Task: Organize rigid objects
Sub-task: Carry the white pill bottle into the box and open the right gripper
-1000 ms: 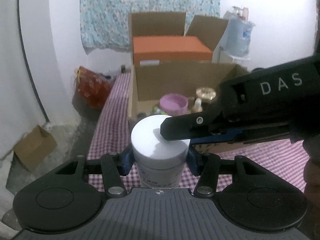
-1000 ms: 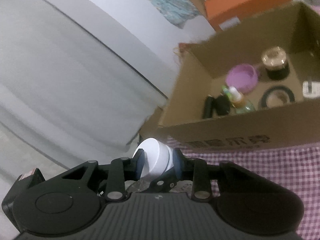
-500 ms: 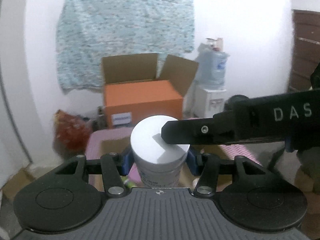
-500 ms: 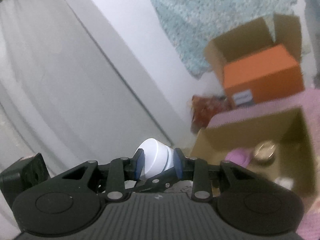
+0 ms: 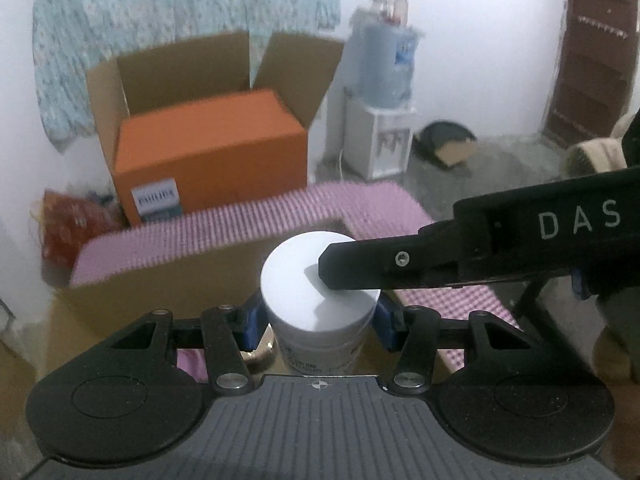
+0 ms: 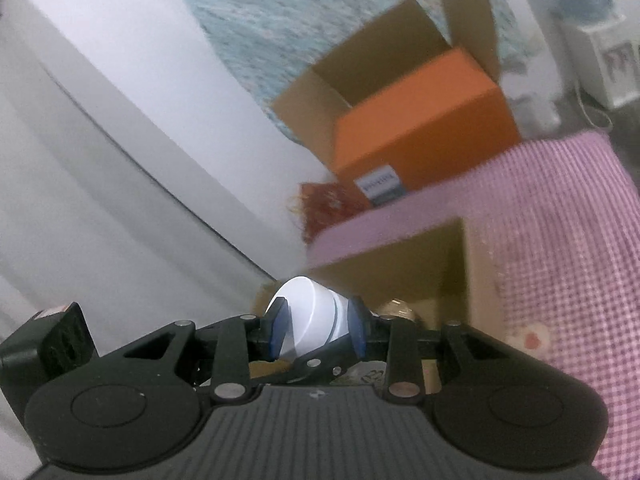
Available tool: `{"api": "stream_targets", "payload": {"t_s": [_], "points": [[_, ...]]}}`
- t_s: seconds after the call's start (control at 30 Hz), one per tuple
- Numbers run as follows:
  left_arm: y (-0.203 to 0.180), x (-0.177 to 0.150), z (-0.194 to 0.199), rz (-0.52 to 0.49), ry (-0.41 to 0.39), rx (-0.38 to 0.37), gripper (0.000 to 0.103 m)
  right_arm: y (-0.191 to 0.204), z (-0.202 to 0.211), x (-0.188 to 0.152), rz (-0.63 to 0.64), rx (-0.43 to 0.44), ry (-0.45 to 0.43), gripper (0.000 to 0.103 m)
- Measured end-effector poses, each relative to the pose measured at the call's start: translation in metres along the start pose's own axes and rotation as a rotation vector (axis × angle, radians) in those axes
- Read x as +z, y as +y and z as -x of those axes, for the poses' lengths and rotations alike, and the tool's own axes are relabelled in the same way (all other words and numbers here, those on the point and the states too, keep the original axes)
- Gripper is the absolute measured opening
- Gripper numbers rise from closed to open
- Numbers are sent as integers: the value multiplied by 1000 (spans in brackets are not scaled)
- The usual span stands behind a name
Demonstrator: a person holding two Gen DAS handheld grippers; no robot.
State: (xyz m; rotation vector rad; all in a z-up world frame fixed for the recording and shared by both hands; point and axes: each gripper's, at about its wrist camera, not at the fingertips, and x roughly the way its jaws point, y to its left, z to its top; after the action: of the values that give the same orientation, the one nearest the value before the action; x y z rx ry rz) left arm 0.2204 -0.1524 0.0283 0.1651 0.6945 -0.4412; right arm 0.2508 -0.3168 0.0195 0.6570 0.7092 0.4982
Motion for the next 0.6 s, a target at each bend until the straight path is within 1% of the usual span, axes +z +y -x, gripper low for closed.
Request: {"api": "stream_targets", "payload": {"t_s": [0.2, 0.43, 0.53, 0.6], "points": [[1, -2, -33, -3, 64, 4, 53, -35, -16, 1, -33, -23, 29, 36], [-9, -6, -52, -14, 113, -3, 53, -47, -23, -2, -11, -79, 43, 36], [-11, -8, -54, -12, 127, -9, 54, -51, -26, -4, -10, -87, 59, 36], [-14, -9, -55, -21, 128, 2, 55, -50, -25, -4, -1, -86, 56, 36]]}}
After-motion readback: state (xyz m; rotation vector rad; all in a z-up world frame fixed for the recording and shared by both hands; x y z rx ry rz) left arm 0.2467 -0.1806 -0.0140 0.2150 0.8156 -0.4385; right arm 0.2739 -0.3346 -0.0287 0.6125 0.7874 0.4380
